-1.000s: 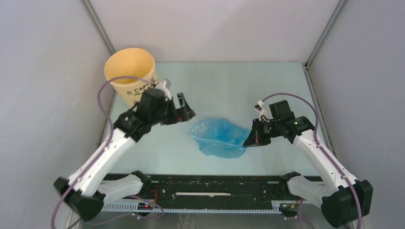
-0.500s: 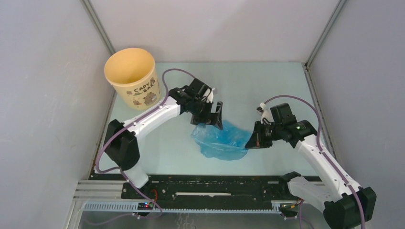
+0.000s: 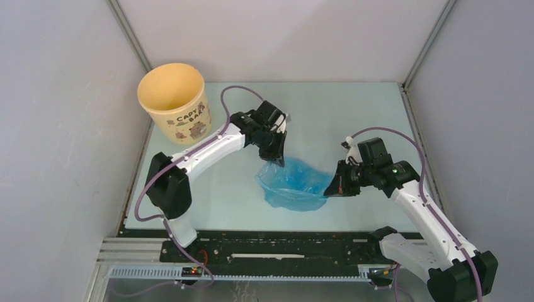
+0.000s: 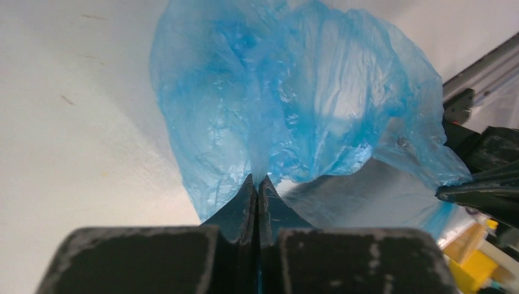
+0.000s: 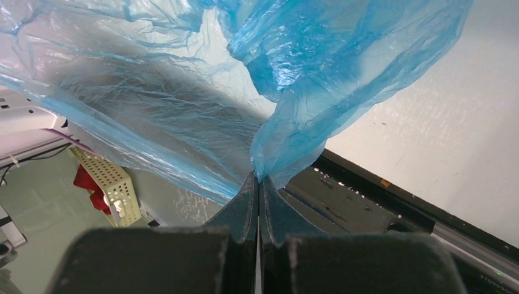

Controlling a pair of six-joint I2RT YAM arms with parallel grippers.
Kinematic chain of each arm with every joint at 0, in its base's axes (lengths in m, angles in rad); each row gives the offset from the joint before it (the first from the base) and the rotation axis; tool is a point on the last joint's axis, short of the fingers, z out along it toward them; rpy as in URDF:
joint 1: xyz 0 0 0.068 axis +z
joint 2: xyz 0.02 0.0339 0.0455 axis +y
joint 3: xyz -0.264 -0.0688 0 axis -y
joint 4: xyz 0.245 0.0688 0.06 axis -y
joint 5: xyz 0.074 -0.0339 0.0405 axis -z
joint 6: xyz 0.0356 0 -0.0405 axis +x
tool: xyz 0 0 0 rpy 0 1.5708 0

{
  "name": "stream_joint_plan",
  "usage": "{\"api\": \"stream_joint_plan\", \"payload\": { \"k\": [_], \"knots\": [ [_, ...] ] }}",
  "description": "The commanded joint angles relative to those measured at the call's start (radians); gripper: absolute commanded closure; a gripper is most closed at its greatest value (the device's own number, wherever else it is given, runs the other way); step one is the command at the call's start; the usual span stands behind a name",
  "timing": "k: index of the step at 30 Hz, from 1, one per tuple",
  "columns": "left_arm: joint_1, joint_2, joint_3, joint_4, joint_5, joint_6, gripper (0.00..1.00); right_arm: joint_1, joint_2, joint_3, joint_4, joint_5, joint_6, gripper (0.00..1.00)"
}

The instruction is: Put the trash bags into the trash bin

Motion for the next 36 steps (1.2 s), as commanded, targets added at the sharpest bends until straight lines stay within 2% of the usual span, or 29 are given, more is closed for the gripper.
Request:
{"api": "stream_joint_plan", "payload": {
  "k": [1, 3, 5, 10, 12, 15, 20, 24, 28, 33, 36],
  "knots": [
    [0.003, -0.057, 0.105, -0.018, -0.165, 0.025, 1.0, 0.004, -0.024, 0.021, 0.003, 0.017, 0.071, 1.0],
    [0.003, -0.14, 0.077, 0.026, -0.231, 0.025, 1.0, -0.003, -0.029, 0.036, 0.005, 0.016, 0.11, 0.97],
    [0.003, -0.246, 0.002, 0.103, -0.284, 0.004, 1.0, -0.028, -0.035, 0.045, 0.004, 0.004, 0.161, 0.88],
    [0.002, -0.518, -0.291, 0.413, -0.26, -0.133, 1.0, -0.156, -0.04, 0.045, 0.031, -0.129, 0.295, 0.35],
    [0.003, -0.597, -0.396, 0.517, -0.25, -0.189, 1.0, -0.21, -0.038, 0.042, 0.074, -0.192, 0.362, 0.22],
    [-0.001, -0.671, -0.478, 0.589, -0.276, -0.234, 1.0, -0.239, -0.034, 0.002, 0.21, -0.257, 0.489, 0.13],
    [0.0, -0.72, -0.519, 0.651, -0.289, -0.289, 1.0, -0.173, -0.003, -0.133, 0.516, -0.299, 0.678, 0.1],
    [-0.001, -0.734, -0.501, 0.67, -0.28, -0.285, 1.0, -0.145, 0.081, -0.238, 0.654, -0.303, 0.69, 0.1],
    [-0.001, -0.75, -0.461, 0.68, -0.274, -0.277, 1.0, -0.106, 0.203, -0.314, 0.916, -0.37, 0.727, 0.11],
    [-0.001, -0.739, -0.4, 0.675, -0.266, -0.25, 1.0, -0.02, 0.304, -0.314, 1.053, -0.341, 0.844, 0.12],
    [0.0, -0.72, -0.384, 0.671, -0.251, -0.246, 1.0, -0.02, 0.337, -0.314, 1.071, -0.309, 0.929, 0.12]
  ]
}}
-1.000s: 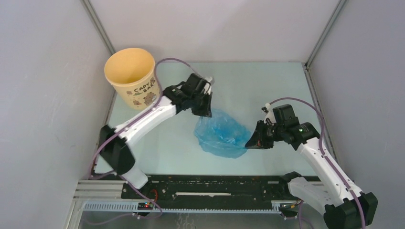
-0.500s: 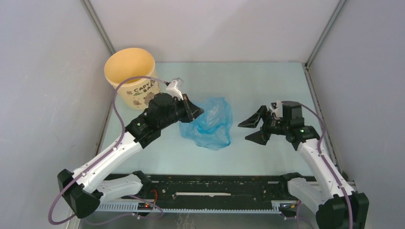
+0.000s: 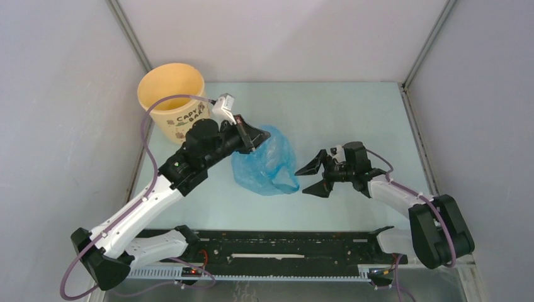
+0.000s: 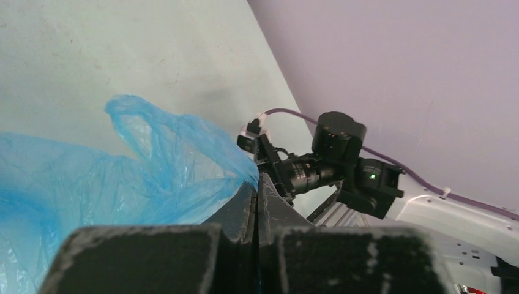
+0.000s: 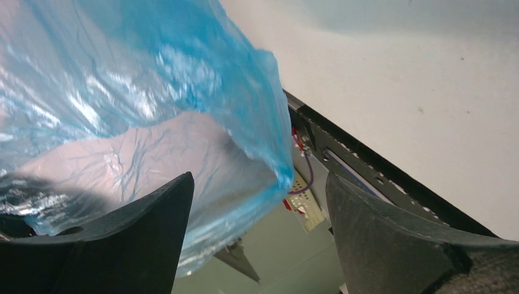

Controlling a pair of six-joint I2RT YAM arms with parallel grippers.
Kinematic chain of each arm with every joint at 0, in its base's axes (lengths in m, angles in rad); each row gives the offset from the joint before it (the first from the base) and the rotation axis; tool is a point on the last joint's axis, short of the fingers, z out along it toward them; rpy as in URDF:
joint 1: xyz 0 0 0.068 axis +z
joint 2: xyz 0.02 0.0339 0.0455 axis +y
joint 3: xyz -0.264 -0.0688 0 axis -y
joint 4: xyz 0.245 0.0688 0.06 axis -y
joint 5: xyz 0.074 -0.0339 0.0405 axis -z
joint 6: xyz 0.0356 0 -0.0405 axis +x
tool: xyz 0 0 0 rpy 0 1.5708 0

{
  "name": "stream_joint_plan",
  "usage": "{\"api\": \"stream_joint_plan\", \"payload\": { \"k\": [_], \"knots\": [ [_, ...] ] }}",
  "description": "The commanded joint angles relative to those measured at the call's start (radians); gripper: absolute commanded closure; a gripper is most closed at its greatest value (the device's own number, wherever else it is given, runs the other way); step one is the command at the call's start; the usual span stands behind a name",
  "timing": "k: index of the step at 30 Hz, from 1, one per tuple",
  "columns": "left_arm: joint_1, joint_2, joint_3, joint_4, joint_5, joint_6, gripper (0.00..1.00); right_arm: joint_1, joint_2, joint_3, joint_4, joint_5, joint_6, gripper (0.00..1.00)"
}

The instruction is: Put the trash bags into the trash bin

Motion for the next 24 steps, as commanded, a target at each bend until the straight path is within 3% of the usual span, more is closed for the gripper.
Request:
{"api": "stream_joint_plan", "payload": {
  "k": [1, 9, 13, 17, 19, 20, 24],
  "knots": [
    [-0.002, 0.009, 0.084, 0.037, 0.016, 0.015, 1.0, 0.01, 0.043, 0.014, 0.142, 0.019, 0.162, 0.13],
    [-0.002, 0.005, 0.092, 0.027, 0.015, 0.018, 1.0, 0.084, 0.182, 0.014, 0.314, -0.003, 0.237, 0.23],
    [-0.002, -0.002, 0.08, -0.003, -0.02, 0.015, 1.0, 0.079, 0.115, 0.018, 0.223, 0.037, 0.151, 0.32],
    [0.001, -0.001, 0.074, -0.082, -0.121, 0.004, 1.0, 0.04, 0.098, 0.033, 0.15, 0.039, 0.069, 0.74],
    [0.01, 0.02, 0.085, -0.16, -0.238, -0.033, 1.0, 0.011, 0.11, 0.077, 0.055, 0.045, -0.005, 0.95],
    [0.022, 0.038, 0.094, -0.207, -0.289, -0.063, 1.0, -0.005, 0.118, 0.109, 0.006, 0.054, -0.05, 1.0],
    [0.132, 0.207, 0.164, -0.239, -0.3, -0.125, 1.0, -0.093, 0.223, 0.389, -0.32, 0.202, -0.283, 1.0]
  ]
}}
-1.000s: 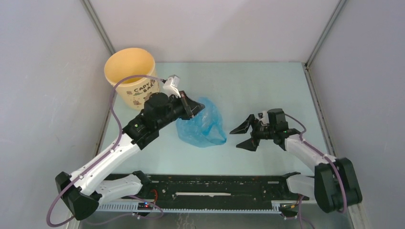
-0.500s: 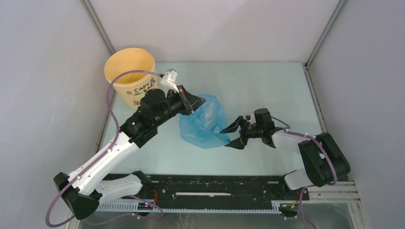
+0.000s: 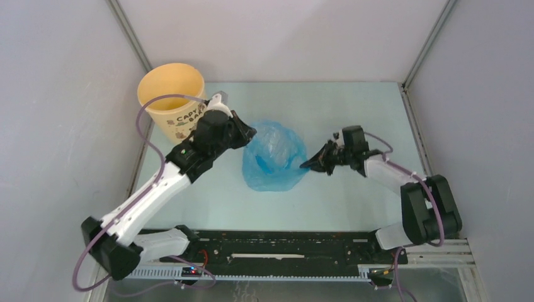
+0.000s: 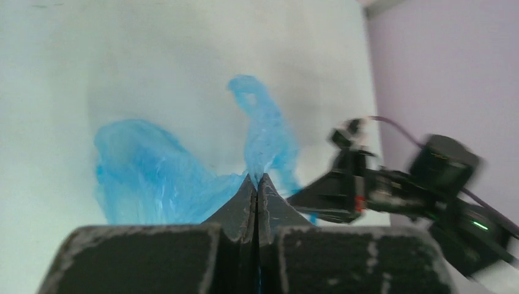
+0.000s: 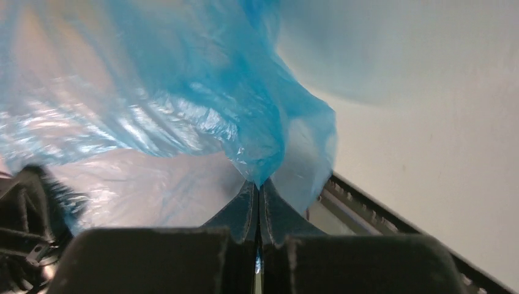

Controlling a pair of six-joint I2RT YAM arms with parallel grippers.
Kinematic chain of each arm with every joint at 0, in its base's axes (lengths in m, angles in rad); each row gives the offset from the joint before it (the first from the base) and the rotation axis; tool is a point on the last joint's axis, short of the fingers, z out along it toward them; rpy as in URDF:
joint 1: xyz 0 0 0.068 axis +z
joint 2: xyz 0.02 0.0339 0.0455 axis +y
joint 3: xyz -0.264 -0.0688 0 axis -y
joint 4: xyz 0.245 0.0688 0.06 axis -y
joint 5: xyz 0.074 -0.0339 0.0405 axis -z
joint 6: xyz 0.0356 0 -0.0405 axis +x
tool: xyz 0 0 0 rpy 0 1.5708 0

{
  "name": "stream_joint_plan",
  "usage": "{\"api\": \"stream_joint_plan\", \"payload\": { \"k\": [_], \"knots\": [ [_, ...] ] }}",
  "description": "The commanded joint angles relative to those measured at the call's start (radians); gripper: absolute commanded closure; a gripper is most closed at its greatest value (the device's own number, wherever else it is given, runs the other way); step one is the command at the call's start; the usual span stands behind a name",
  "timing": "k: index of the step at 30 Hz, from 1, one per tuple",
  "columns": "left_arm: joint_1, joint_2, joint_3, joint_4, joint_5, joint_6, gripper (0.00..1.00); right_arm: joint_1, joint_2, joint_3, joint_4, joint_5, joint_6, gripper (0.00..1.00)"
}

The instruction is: Put the trash bags into the trash bin

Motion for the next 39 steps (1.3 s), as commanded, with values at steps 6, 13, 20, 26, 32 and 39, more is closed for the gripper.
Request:
{"api": "stream_joint_plan", "payload": {
  "k": [6, 13, 20, 26, 32, 39],
  "knots": [
    [0.235, 0.573, 0.699, -0.211, 0.066, -0.144, 1.0, -0.182, 0.337, 0.994, -0.811, 0.275, -0.432, 1.0],
    [0.127, 0.631, 1.443, -0.35, -0.05, 0.181, 1.0, -0.104, 0.262, 1.903, -1.023, 0.42, -0.653, 1.0],
    [0.061, 0.056, 0.475, 0.197, -0.275, 0.231, 1.0, -0.004, -0.178, 1.108, -0.529, 0.448, -0.737, 1.0],
    [0.125, -0.073, -0.018, 0.203, -0.217, 0.074, 1.0, -0.033, -0.195, 0.798, -0.546, 0.416, -0.763, 1.0],
    [0.126, -0.079, -0.366, 0.223, -0.04, -0.061, 1.0, 0.008, -0.07, 0.534, -0.661, 0.403, -0.828, 1.0],
    [0.109, -0.064, -0.531, 0.131, 0.129, -0.132, 1.0, 0.126, 0.088, 0.366, -0.787, 0.306, -0.842, 1.0]
  ]
}}
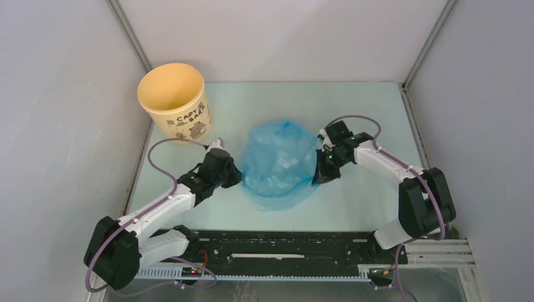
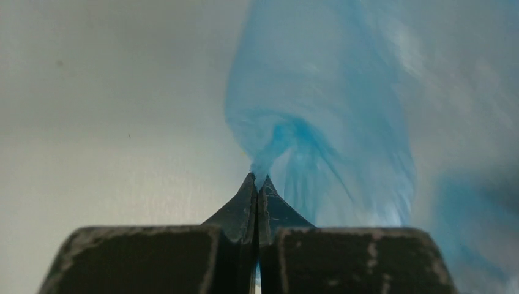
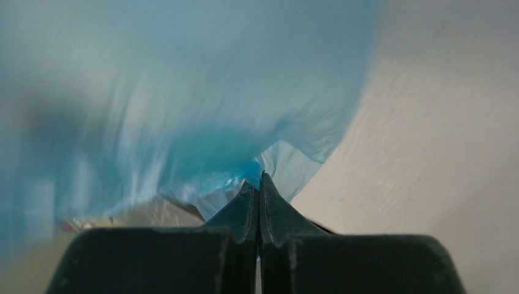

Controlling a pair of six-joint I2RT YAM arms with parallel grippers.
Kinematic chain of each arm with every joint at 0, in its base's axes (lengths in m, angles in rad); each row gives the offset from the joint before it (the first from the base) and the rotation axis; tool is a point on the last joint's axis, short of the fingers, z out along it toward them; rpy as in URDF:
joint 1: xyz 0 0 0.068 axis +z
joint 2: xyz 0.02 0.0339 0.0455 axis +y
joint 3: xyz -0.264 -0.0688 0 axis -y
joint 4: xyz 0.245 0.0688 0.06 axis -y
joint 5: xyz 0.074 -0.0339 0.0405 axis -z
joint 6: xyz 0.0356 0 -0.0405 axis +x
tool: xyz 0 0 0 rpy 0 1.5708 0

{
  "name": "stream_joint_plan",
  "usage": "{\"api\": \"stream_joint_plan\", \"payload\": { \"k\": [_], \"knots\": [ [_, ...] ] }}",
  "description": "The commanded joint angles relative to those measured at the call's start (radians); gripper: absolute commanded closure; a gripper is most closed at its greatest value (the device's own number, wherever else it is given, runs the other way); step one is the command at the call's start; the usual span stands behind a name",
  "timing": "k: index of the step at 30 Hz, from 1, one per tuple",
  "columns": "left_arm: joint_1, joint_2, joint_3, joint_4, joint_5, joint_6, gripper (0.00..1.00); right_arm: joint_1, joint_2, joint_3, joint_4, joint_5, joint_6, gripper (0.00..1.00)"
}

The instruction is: Put the trash bags into the trash bin

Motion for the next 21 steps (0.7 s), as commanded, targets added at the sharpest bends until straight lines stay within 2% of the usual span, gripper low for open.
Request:
{"api": "stream_joint_plan", "payload": {
  "k": [1, 5, 8, 10, 14, 16, 18, 21],
  "knots": [
    [-0.01, -0.07, 0.0, -0.019, 0.1, -0.062, 1.0, 0.046, -0.02, -0.005, -0.074, -0.096, -0.033, 1.0],
    [-0.01, -0.155, 0.181, -0.162, 0.074, -0.007, 1.0, 0.015, -0.154, 0.066, -0.137, -0.12, -0.021, 1.0],
    [-0.01, -0.172, 0.38, -0.239, 0.052, 0.061, 1.0, -0.034, -0.207, 0.217, -0.226, -0.125, -0.037, 1.0],
    [-0.01, -0.147, 0.543, -0.288, 0.004, 0.107, 1.0, -0.066, -0.196, 0.389, -0.301, -0.084, -0.06, 1.0],
    [-0.009, -0.04, 0.881, -0.35, -0.055, 0.197, 1.0, -0.099, -0.112, 0.86, -0.451, -0.002, -0.101, 1.0],
    [-0.009, -0.016, 0.97, -0.346, -0.072, 0.217, 1.0, -0.108, -0.092, 1.006, -0.475, 0.009, -0.104, 1.0],
    [-0.008, -0.015, 0.963, -0.328, -0.109, 0.226, 1.0, -0.121, -0.105, 1.034, -0.459, 0.001, -0.091, 1.0],
    [0.016, -0.018, 0.933, -0.354, -0.11, 0.196, 1.0, -0.148, -0.149, 0.906, -0.393, -0.036, -0.065, 1.0]
  ]
}}
